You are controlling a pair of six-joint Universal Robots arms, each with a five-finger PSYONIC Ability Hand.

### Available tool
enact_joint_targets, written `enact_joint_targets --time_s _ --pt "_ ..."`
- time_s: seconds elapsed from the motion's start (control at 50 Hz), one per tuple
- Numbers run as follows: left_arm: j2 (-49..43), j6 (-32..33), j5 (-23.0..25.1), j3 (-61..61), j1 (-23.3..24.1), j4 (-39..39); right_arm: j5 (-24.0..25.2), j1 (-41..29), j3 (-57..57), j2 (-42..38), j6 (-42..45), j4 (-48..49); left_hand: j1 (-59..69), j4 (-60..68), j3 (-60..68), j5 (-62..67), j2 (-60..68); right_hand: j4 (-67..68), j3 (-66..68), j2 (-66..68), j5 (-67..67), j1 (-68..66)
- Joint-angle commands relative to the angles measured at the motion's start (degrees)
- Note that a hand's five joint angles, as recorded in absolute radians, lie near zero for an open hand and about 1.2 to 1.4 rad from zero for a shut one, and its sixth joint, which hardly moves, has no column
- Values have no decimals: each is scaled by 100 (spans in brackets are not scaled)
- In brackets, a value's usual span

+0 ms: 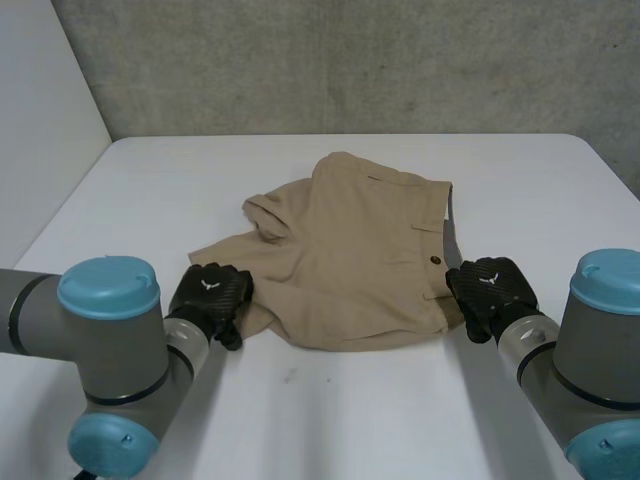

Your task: Fold the shorts.

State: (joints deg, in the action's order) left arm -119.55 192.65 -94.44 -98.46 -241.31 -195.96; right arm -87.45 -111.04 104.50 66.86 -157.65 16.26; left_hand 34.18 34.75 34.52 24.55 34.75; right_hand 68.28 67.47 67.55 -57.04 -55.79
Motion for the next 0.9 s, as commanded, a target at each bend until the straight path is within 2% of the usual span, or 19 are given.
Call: enact_joint_targets --time_s 0.02,0.32,0.4,0.46,0.54,0.74,0.8,0.82,0.84,0.9 --pt "-200 -8 -13 274 49 23 0 -5 -8 -24 15 0 833 776 799 796 775 1172 1253 1245 -1296 -2421" --pt "-543 -8 -31 564 66 67 0 -5 -8 -41 24 26 1740 1684 1706 1703 1683 1172 1253 1245 -1296 -2421" --pt "-596 -8 -40 608 22 67 0 -5 -17 -32 24 26 2597 2540 2563 2560 2539 1172 1253 1245 -1296 -2421" --pt "-605 -8 -40 608 5 67 -9 -5 -17 -32 33 26 4462 4405 4428 4425 4404 1172 1253 1245 -1296 -2421" --pt "-491 1 -22 573 14 128 -9 4 -43 -24 33 17 4582 4525 4548 4545 4525 1172 1253 1245 -1296 -2421" --pt "967 62 118 -50 14 1629 0 74 -184 64 59 -184 4582 4525 4548 4545 4525 1172 1253 1245 -1296 -2421" --pt "1205 98 162 -156 5 1798 140 74 -342 64 59 -614 4582 4525 4548 4545 4525 90 171 163 -214 -1339" --pt "1310 115 180 -235 -13 1876 193 74 -386 64 50 -755 4582 4525 4548 4545 4525 -582 -501 -509 457 -668" --pt "1346 133 189 -262 -30 1895 324 100 -473 64 42 -1043 4582 4525 4548 4545 4525 -1871 -1790 -1798 1746 621" --pt "1399 255 198 -323 -144 1904 527 162 -536 73 68 -1335 4582 4525 4548 4545 4525 -2706 -2625 -2633 2582 1457"
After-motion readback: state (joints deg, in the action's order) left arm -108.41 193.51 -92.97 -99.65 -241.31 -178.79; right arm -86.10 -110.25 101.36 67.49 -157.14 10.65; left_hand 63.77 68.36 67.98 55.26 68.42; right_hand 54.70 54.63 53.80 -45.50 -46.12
